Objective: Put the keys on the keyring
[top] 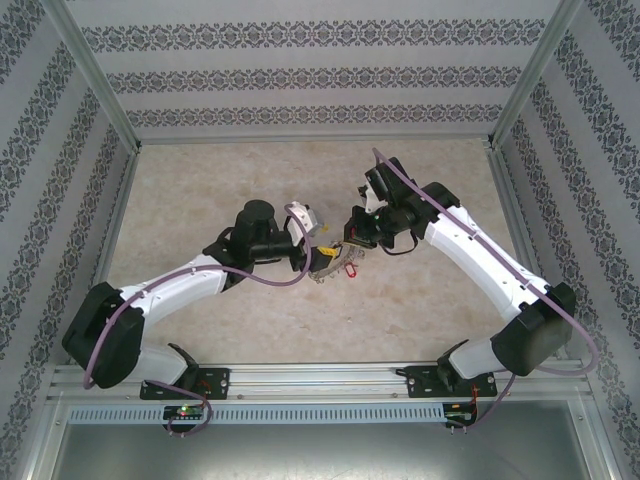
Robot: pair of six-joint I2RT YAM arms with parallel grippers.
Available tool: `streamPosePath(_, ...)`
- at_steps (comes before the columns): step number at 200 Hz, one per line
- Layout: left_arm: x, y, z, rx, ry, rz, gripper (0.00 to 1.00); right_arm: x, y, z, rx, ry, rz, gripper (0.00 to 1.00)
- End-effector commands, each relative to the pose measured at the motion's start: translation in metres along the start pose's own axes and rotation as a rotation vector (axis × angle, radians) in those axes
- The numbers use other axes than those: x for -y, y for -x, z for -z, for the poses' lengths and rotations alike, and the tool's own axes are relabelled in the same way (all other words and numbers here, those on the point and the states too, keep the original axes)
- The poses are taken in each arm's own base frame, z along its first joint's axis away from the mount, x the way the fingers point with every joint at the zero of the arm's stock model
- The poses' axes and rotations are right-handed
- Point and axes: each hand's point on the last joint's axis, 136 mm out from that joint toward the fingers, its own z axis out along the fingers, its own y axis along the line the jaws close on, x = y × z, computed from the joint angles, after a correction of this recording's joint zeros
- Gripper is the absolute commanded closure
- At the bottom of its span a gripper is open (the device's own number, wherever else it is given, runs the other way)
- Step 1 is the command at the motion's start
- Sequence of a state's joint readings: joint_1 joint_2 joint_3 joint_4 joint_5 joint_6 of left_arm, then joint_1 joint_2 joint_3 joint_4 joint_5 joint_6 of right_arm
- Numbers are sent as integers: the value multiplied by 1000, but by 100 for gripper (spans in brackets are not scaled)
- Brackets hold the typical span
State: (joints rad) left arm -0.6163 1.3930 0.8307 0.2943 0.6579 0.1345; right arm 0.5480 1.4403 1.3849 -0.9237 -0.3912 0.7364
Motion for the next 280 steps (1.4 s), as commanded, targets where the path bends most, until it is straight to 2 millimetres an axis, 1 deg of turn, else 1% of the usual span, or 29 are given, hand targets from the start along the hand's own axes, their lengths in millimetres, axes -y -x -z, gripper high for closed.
streamPosePath(1,12,11,-5,-10,-66,-43,31,-11,-5,-4,-24,46,-34,100)
streamPosePath(18,13,0,-8,-66,-73,-59,32,-13,-7,-5,-30,61,-44,100)
streamPosePath(40,17,-8,-8,-101,-97,-98,40,-17,-8,-6,-40,89,-59,100)
streamPosePath(84,25,-20,-7,-155,-146,-143,40,-20,-7,-5,-48,110,-75,100)
streamPosePath(105,22,-26,-8,-181,-129,-159,45,-24,-8,-4,-59,130,-87,100)
streamPosePath(138,17,-33,-7,-213,-104,-190,47,-28,-10,-2,-63,152,-96,100)
streamPosePath(164,15,-36,-9,-223,-95,-212,59,-30,-12,-4,-77,164,-100,100)
streamPosePath(185,14,-39,-9,-231,-96,-226,74,-31,-12,-4,-75,167,-100,100)
streamPosePath(198,15,-39,-9,-228,-98,-236,86,-31,-13,-4,-77,167,-99,100)
streamPosePath(223,16,-40,-7,-235,-102,-256,100,-30,-14,-4,-78,163,-94,100)
streamPosePath(280,20,-40,-1,-217,-108,-308,100,-23,-14,-1,-64,153,-68,100)
